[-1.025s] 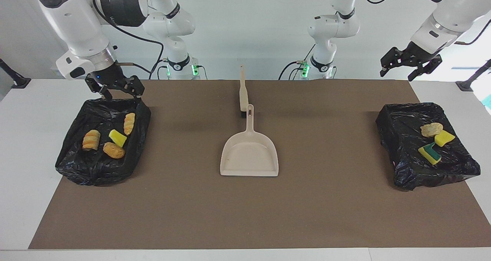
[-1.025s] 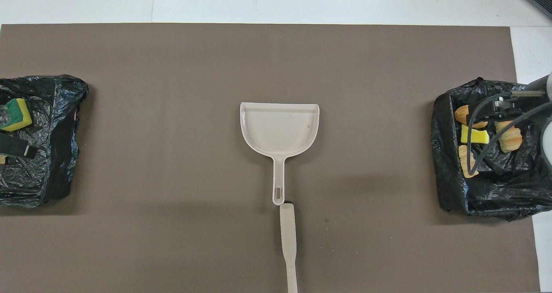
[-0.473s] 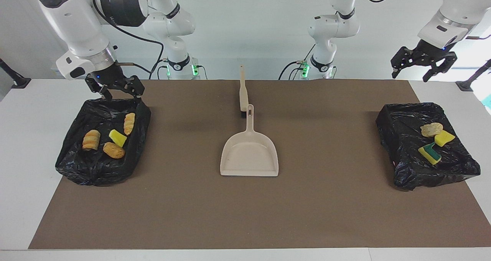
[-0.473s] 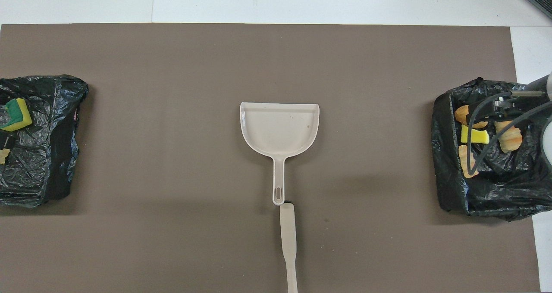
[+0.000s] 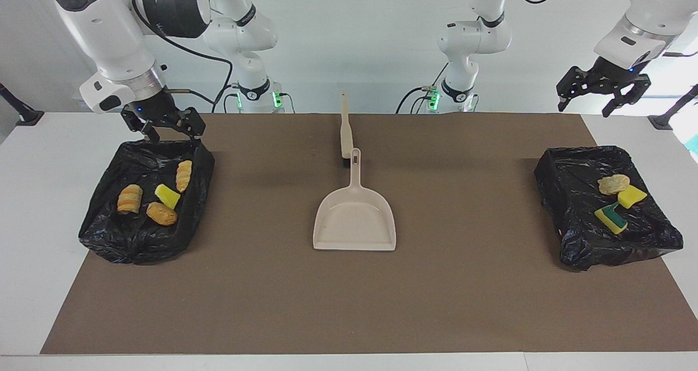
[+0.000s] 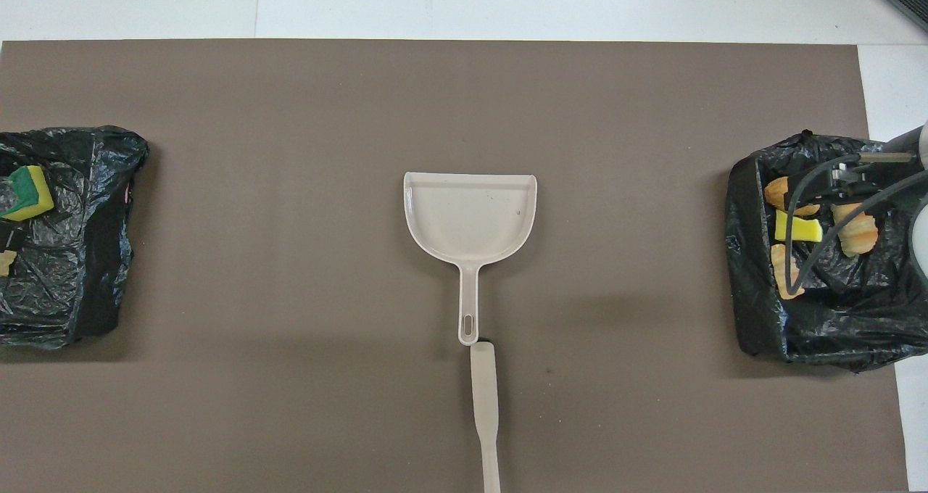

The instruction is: Sweep and dump trash in bin

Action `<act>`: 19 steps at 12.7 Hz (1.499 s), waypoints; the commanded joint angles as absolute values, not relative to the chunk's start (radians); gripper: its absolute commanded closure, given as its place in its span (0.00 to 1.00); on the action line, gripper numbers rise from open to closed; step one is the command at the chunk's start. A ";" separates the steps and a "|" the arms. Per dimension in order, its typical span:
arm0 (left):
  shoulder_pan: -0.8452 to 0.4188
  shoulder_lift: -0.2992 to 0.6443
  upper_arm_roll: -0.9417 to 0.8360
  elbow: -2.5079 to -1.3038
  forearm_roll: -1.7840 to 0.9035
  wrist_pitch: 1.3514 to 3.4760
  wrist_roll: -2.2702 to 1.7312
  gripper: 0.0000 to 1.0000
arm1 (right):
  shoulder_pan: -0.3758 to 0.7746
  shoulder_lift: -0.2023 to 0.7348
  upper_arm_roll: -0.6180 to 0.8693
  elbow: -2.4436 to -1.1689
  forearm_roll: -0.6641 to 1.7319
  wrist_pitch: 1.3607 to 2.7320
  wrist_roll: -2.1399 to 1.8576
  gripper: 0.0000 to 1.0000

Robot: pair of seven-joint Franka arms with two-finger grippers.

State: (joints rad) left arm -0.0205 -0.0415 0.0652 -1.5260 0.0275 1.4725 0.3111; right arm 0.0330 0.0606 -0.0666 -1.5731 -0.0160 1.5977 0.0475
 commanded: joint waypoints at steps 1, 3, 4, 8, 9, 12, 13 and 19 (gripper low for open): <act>-0.026 -0.049 0.067 -1.528 0.046 1.482 0.314 0.00 | 0.025 0.046 -0.063 -1.589 0.005 1.611 0.029 0.00; -0.029 -0.049 0.067 -1.528 0.046 1.482 0.314 0.00 | 0.025 0.046 -0.064 -1.591 0.005 1.611 0.029 0.00; -0.029 -0.049 0.067 -1.528 0.046 1.482 0.314 0.00 | 0.025 0.046 -0.063 -1.589 0.005 1.611 0.029 0.00; -0.038 -0.060 0.054 -1.531 0.038 1.460 0.322 0.00 | 0.025 0.046 -0.063 -1.589 0.005 1.611 0.029 0.00; -0.058 -0.049 0.025 -1.522 0.054 1.453 0.324 0.00 | 0.025 0.046 -0.064 -1.589 0.005 1.611 0.029 0.00; -0.104 -0.034 -0.015 -1.526 0.075 1.431 0.325 0.00 | 0.025 0.046 -0.063 -1.589 0.005 1.609 0.029 0.00; -0.113 -0.032 -0.017 -1.537 0.069 1.440 0.322 0.00 | 0.025 0.046 -0.064 -1.589 0.005 1.611 0.029 0.00; -0.097 -0.063 -0.009 -1.545 0.040 1.457 0.311 0.00 | 0.025 0.046 -0.064 -1.589 0.005 1.611 0.029 0.00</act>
